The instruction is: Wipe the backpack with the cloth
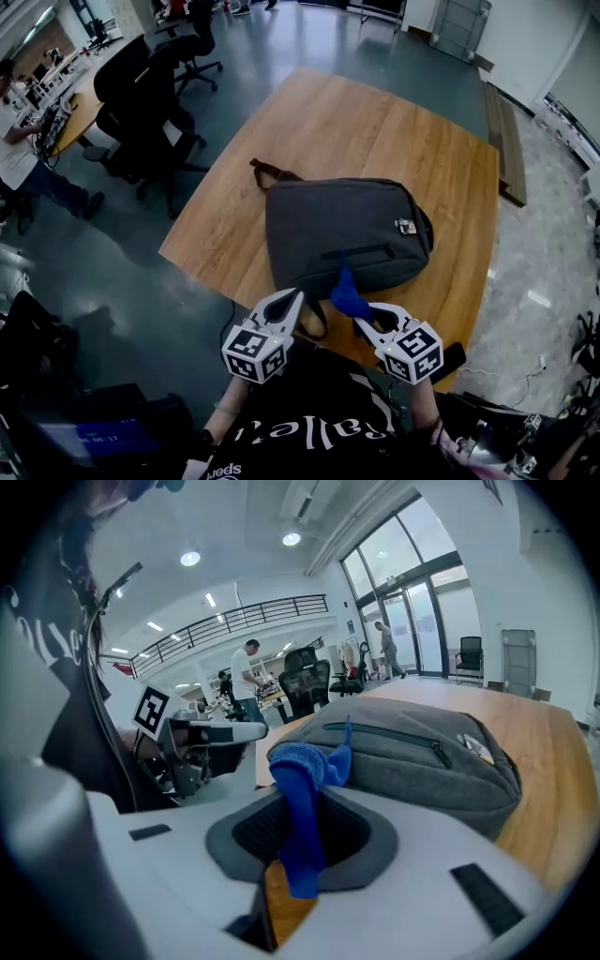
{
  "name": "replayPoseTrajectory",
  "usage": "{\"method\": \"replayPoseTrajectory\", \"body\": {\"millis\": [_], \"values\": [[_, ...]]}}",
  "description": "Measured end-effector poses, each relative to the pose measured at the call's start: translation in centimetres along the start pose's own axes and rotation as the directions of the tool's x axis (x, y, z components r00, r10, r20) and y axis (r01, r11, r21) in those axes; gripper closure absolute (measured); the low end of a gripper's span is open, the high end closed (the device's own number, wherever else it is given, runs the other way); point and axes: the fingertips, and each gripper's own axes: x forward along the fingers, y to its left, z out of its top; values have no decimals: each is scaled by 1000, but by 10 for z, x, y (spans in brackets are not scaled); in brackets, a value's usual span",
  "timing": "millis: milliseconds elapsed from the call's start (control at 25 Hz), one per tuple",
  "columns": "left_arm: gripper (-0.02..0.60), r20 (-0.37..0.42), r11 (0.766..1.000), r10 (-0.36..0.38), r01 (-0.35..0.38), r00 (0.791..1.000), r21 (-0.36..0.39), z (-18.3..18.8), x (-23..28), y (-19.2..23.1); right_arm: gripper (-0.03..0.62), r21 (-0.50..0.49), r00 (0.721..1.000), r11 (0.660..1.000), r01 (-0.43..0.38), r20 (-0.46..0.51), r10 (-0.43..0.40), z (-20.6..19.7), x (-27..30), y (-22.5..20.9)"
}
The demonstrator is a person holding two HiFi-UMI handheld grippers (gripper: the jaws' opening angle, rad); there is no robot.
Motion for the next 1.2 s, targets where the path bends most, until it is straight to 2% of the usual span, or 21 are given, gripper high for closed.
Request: {"method": "replayPoseTrajectory", "body": {"millis": [160, 400, 640, 760, 920, 1200], "values": [[583, 1, 1000, 16, -16, 1000, 0, -12, 1, -15, 528, -27, 998, 999, 28, 56, -26, 14, -24, -23], [583, 13, 1000, 31, -31, 999, -3, -9, 1, -13, 528, -130, 985, 982, 133, 129, -117, 76, -43, -82], [583, 13, 1000, 26, -26, 1000, 4, 5, 0, 6, 528, -199, 970, 953, 228, 133, -204, 146, -15, -155], [583, 14, 1000, 28, -28, 1000, 5, 13, -1, 17, 528, -201, 963, 943, 264, 113, -245, 176, 10, -199], [583, 13, 999, 34, -34, 999, 9, 13, 5, 12, 528, -219, 960, 935, 278, 44, -275, 193, 37, -254], [583, 18, 999, 40, -40, 999, 6, 21, 4, 23, 528, -340, 941, 903, 262, -119, -318, 177, 86, -283]]}}
